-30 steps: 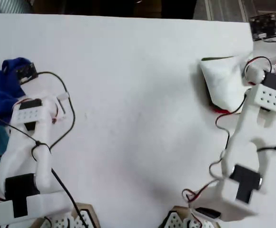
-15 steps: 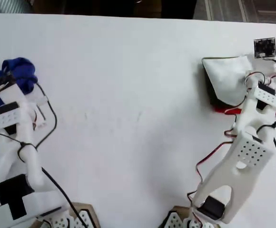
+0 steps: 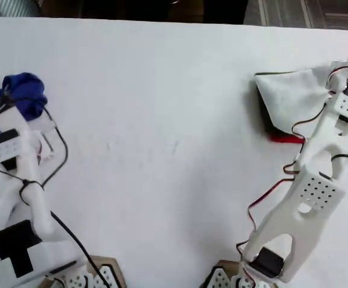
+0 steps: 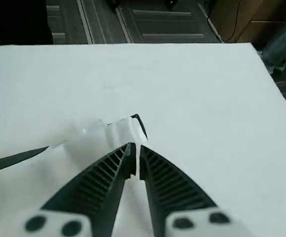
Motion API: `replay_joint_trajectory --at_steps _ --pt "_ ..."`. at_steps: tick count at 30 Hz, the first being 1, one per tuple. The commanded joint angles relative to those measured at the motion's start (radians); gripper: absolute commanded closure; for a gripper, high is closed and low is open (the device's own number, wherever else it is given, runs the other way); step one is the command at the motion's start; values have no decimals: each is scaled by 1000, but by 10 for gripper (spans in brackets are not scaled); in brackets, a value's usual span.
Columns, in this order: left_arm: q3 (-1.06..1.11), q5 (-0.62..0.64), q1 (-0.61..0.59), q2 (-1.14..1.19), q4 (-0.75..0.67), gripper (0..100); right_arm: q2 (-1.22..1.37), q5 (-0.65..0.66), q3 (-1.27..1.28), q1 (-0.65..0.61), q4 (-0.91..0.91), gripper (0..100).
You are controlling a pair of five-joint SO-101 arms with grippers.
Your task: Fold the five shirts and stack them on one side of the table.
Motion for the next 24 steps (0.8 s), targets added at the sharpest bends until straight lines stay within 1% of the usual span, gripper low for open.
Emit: replay_joint_trajectory --at_steps 1,2,4,7,10,12,14,15,17,20,22,24 --pt "-119 -20 -89 -49 101 973 -70 3 -74 -7 137 978" --pt "-163 -55 -127 -49 144 973 -84 -3 -97 -13 208 978" --pt "-266 -176 -213 -49 210 973 -117 -3 -153 -51 366 978" --pt "-394 -365 -350 -44 245 972 -188 3 -256 -125 610 978" --pt "-447 -448 -462 -40 245 954 -243 5 -334 -199 808 977" --pt "-444 -491 -525 -40 247 887 -269 6 -359 -252 924 971" --pt "-426 -508 -589 -37 245 808 -288 6 -365 -311 1041 929" --pt "-417 -506 -612 -37 238 785 -294 6 -365 -340 1087 903" --pt "-395 -506 -634 -37 180 779 -309 6 -328 -367 1099 869" --pt "-366 -511 -632 -34 81 779 -387 2 -233 -371 1099 885" --pt "-346 -516 -605 0 41 779 -501 2 -120 -369 1099 896" --pt "-348 -542 -571 81 38 779 -670 2 44 -372 1099 897"
